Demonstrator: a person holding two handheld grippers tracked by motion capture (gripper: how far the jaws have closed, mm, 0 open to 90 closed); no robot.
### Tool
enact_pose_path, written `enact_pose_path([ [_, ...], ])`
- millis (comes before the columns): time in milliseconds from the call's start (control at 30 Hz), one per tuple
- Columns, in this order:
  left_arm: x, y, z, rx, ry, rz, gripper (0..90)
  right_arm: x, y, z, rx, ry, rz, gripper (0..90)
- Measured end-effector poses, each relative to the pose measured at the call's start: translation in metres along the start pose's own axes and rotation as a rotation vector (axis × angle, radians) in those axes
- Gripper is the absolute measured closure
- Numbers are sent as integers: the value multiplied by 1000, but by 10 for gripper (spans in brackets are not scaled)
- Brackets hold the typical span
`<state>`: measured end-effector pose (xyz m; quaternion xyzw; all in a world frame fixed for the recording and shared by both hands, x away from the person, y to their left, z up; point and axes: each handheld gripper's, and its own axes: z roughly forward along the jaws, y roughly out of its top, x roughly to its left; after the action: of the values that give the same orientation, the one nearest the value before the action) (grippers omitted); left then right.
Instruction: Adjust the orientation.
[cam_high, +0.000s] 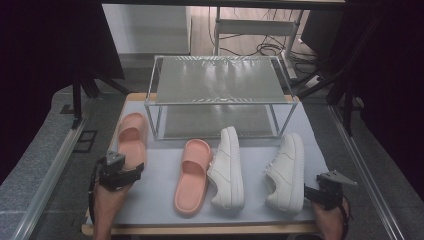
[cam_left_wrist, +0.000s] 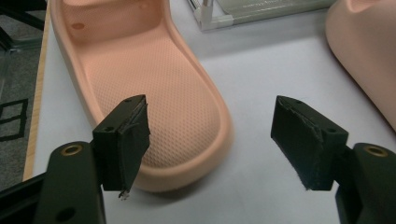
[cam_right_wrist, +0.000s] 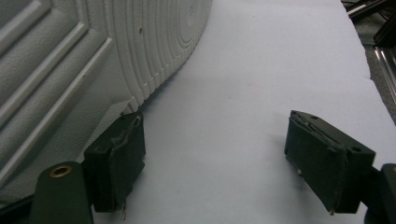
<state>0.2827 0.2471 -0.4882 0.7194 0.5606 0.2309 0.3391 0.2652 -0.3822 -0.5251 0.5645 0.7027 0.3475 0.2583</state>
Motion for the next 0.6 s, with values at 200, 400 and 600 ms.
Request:
enact_pose_path([
  [200,4,7,9,8,-7,-3,328,0,0,0,0,0,0,201],
  [400,8,16,16,13,-6,-13,393,0,0,0,0,0,0,201],
  [600,14,31,25,5,13,-11,434,0,0,0,0,1,0,201],
])
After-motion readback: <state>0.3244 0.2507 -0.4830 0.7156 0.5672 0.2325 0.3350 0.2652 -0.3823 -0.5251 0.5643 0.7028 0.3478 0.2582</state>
